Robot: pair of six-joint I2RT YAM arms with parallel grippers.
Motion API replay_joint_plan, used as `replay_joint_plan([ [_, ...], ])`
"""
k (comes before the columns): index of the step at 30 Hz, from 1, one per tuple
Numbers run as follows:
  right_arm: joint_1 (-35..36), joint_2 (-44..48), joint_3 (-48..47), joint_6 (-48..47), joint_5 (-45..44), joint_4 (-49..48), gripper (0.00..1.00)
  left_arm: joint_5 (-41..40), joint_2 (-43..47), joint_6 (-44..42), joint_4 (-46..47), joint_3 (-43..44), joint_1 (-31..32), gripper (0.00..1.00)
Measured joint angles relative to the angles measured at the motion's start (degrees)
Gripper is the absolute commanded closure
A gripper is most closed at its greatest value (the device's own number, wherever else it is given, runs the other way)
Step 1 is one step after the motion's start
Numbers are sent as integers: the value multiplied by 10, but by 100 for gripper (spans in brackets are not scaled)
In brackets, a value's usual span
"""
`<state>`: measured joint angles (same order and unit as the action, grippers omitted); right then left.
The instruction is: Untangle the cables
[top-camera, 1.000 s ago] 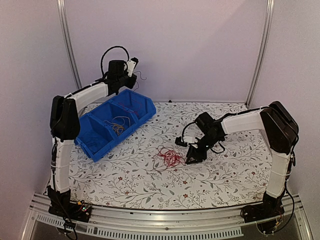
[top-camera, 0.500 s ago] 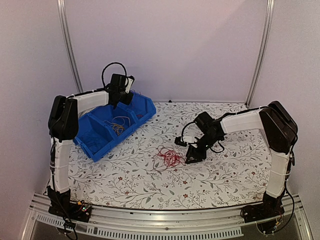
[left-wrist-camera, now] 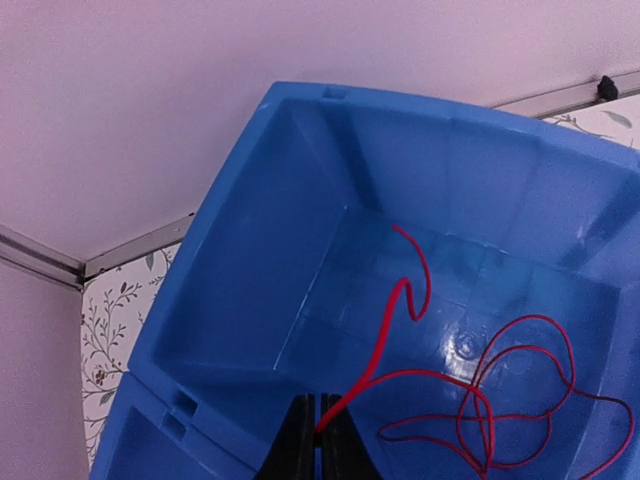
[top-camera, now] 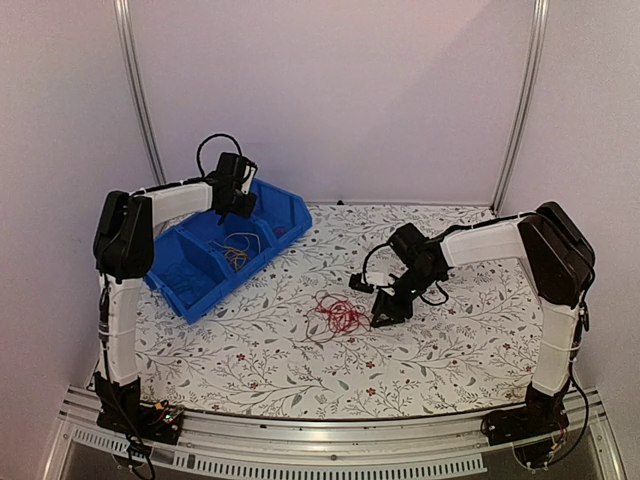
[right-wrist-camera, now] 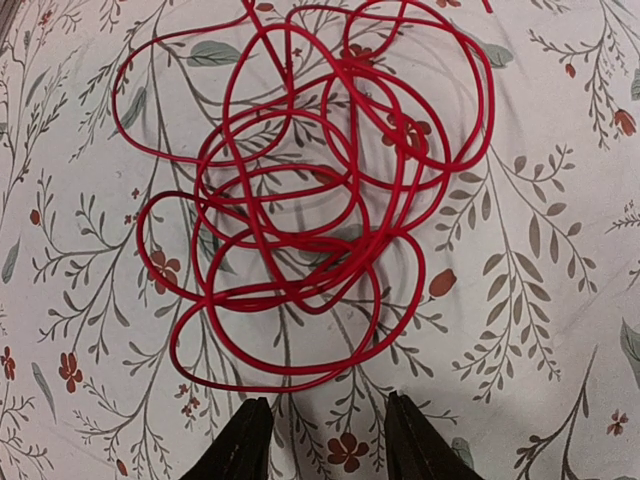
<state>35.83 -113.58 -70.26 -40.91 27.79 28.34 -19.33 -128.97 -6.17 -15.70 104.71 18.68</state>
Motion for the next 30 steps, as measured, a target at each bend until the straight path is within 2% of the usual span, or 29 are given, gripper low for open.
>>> replay_joint_plan([
  [1, 0, 0, -1, 0, 0, 1, 57, 3, -4, 1, -12, 11, -2, 77],
  [2, 0, -1, -2, 0, 0, 2, 57, 6, -8, 3, -22, 22, -3, 67],
  [3, 0, -2, -3, 0, 0, 3, 57, 9, -13, 7, -32, 35, -4, 61],
  [5, 0, -2, -4, -1, 0, 4, 57, 16, -18, 16, -46, 53, -6, 55],
  [9, 0, -3, -6, -1, 0, 6, 57, 31, -16, 29, -60, 59, -7, 50],
  [13, 0, -3, -7, 0, 1, 7, 57, 48, 35, 44, -57, 0, -4, 48],
  [18, -2, 0, -7, 2, -1, 10, 57, 63, 211, 57, -17, -136, 21, 47],
  [22, -8, 17, -7, 6, -3, 14, 53, 94, 375, 75, 54, -252, 108, 44],
  [25, -15, 34, -7, 10, -4, 14, 50, 136, 442, 75, 92, -342, 200, 44],
  [30, -27, 60, -7, 13, -2, 13, 45, 174, 418, 67, 80, -451, 287, 44],
])
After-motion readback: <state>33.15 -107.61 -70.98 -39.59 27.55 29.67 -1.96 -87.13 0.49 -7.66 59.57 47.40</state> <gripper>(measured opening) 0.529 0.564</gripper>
